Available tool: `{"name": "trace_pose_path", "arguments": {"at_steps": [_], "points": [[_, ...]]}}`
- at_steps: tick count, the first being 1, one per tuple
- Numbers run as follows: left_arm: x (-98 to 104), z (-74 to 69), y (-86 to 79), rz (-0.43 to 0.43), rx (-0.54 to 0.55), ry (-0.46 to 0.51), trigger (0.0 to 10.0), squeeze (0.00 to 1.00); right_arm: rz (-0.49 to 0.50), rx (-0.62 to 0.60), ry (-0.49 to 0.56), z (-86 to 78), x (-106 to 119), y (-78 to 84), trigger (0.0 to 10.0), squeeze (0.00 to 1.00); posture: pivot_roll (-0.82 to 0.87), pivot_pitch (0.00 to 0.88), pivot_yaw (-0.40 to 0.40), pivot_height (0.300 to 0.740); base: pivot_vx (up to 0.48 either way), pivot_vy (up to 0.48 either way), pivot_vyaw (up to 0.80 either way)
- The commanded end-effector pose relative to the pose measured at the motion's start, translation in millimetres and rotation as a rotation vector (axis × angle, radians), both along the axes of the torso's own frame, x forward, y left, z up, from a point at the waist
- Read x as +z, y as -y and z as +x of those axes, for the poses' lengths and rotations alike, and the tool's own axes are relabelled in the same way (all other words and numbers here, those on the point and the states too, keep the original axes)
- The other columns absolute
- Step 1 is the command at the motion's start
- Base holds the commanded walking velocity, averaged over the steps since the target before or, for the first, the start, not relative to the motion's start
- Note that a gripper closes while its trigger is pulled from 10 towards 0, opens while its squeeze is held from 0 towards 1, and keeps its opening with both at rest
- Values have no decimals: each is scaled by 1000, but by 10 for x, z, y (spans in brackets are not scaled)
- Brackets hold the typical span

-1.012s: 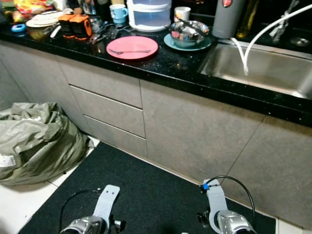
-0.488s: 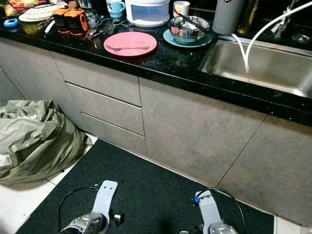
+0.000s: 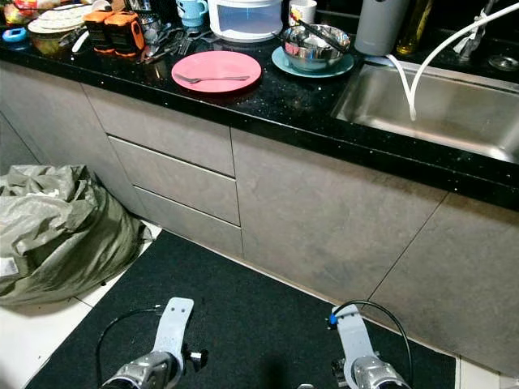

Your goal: Kitchen organization

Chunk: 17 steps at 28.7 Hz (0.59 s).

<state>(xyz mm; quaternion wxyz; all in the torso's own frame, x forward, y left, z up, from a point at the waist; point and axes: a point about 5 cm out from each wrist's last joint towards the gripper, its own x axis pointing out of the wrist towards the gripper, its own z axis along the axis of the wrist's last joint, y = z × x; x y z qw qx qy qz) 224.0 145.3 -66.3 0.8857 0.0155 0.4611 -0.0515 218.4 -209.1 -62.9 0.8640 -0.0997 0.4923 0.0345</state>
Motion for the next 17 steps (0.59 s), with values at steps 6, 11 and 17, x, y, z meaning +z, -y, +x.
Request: {"name": "trace_pose_path", "arguments": {"at_steps": [6,11,17], "points": [[-42,-69,9,-12,115,-3,10000,0,14,48,-43,3,-13,-77,10000,0,8,110,-23,740,0,0,769],[-50,-80,-4,3,126,-16,10000,0,25,45,-45,-5,-20,-93,10000,0,13,114,-30,740,0,0,768],[-36,-63,-34,17,129,14,10000,0,38,29,-41,-60,-51,-88,10000,0,18,110,-14,740,0,0,745]]}}
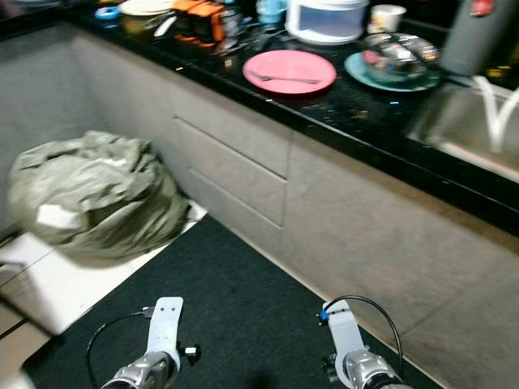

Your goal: Kitchen organization

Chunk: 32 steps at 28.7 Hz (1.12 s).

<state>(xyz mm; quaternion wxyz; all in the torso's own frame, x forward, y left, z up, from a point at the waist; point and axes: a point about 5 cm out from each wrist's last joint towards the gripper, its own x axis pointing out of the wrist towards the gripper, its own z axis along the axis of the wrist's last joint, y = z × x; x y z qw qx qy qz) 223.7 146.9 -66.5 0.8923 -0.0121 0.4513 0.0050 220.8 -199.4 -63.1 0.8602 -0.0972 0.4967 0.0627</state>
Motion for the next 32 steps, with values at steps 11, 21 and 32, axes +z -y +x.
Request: {"name": "trace_pose_path", "arguments": {"at_steps": [11,21,32], "points": [[-8,-47,-33,13,126,80,10000,0,2,-1,-25,-101,-60,4,10000,0,33,103,-15,740,0,0,298],[196,168,-698,55,159,107,10000,0,3,-3,-22,-107,-64,-2,10000,0,29,102,-8,740,237,0,0],[144,82,-739,63,156,68,10000,0,10,2,-32,-133,-82,-19,10000,0,32,100,0,740,331,0,0]]}}
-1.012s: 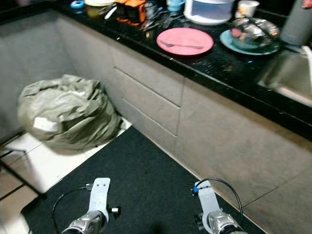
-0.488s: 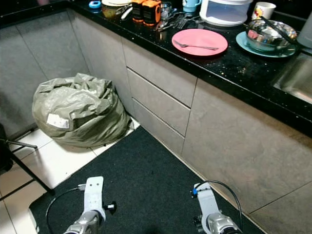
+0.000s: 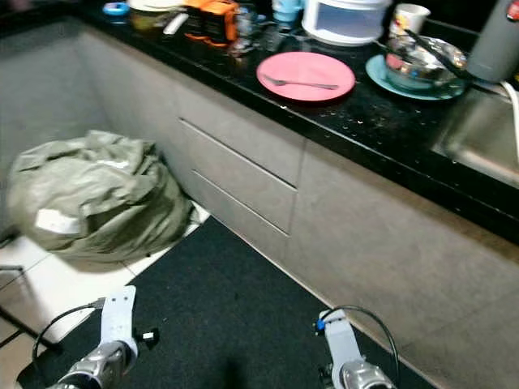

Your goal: Kitchen organization

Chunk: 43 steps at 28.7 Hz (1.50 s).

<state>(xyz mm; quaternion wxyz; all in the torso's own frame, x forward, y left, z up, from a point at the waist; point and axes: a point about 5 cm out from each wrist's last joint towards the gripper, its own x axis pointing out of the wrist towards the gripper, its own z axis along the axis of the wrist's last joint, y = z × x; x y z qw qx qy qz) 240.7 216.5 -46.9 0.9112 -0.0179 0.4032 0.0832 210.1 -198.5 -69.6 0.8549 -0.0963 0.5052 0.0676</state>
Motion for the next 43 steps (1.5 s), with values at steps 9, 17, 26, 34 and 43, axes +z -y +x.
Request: {"name": "trace_pose_path", "arguments": {"at_steps": [9,17,26,34,43], "points": [[-48,-85,-52,-2,6,-35,10000,0,9,-9,-11,-30,-20,-15,10000,0,30,100,4,740,337,0,0],[-47,-81,-45,-7,-3,-37,10000,0,28,-23,-38,-47,-30,-22,10000,0,39,99,1,740,338,0,-569],[-51,-87,-45,-10,-7,-37,10000,0,37,-27,-21,-34,-23,-27,10000,0,39,98,0,740,337,0,-556],[-51,-82,-28,-10,-24,-39,10000,0,37,-17,-28,-34,-22,-26,10000,0,40,99,-2,740,336,0,0],[-24,-47,17,-20,-206,-29,10000,0,38,13,-89,-66,-35,-21,10000,0,43,103,-4,740,72,0,-622]]}}
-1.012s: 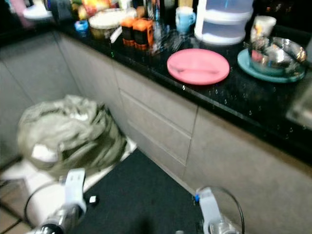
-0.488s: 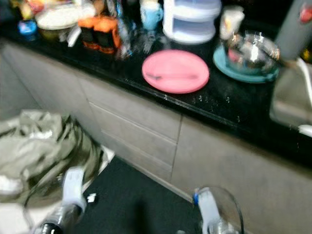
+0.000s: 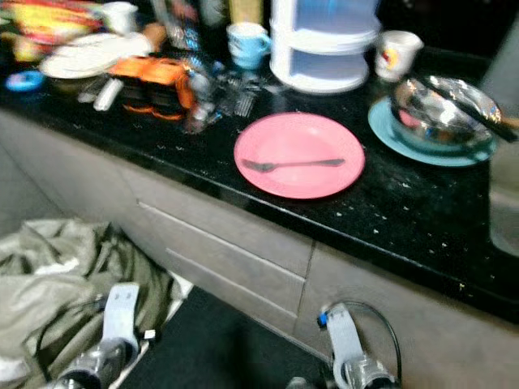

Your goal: Kitchen organization

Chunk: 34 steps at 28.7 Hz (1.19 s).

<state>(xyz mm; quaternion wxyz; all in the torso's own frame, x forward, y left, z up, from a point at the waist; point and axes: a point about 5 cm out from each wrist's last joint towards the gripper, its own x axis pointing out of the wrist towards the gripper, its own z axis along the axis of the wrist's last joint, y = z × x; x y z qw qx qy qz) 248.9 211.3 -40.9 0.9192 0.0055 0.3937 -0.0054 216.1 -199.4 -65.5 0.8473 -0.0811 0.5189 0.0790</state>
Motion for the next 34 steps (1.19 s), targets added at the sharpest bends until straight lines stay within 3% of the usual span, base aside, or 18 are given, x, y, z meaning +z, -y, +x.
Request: {"name": "trace_pose_path", "arguments": {"at_steps": [1,6,8,12,14,19,22,27,30,31,34], "points": [[-84,-129,-36,12,-25,-51,10000,0,4,11,-54,-125,-75,-30,10000,0,43,103,-4,740,0,0,-800],[-34,-127,-87,-37,-199,-44,10000,0,-7,42,-95,-145,-80,-22,10000,0,52,108,-6,740,0,0,-800],[-34,-127,-87,-37,-199,-44,10000,0,-7,42,-95,-145,-80,-22,10000,0,52,108,-6,740,0,0,-800],[41,-80,-97,-64,-322,-22,10000,0,8,49,-112,-154,-81,-24,10000,0,54,109,-10,740,0,0,-800],[137,-8,-62,-107,-424,16,10000,0,18,58,-122,-160,-82,-27,10000,0,55,110,-12,740,0,0,-800],[288,95,9,-153,-541,80,10000,0,28,72,-132,-164,-81,-27,10000,0,58,110,-15,740,0,0,-800],[498,129,90,-213,-710,120,10000,0,20,73,-120,-153,-76,-20,10000,0,60,110,-18,740,0,0,-150],[771,-32,230,-317,-989,94,10000,0,25,71,-117,-150,-74,-20,10000,0,65,111,-20,740,0,0,0],[1021,-252,400,-423,-1213,59,10000,0,26,72,-115,-147,-72,-21,10000,0,66,110,-18,740,0,0,0],[1021,-252,400,-423,-1213,59,10000,0,26,72,-115,-147,-72,-21,10000,0,66,110,-18,740,0,0,0],[1256,-387,556,-480,-1354,69,10000,0,27,75,-115,-144,-71,-24,10000,0,65,112,-15,740,0,0,0]]}}
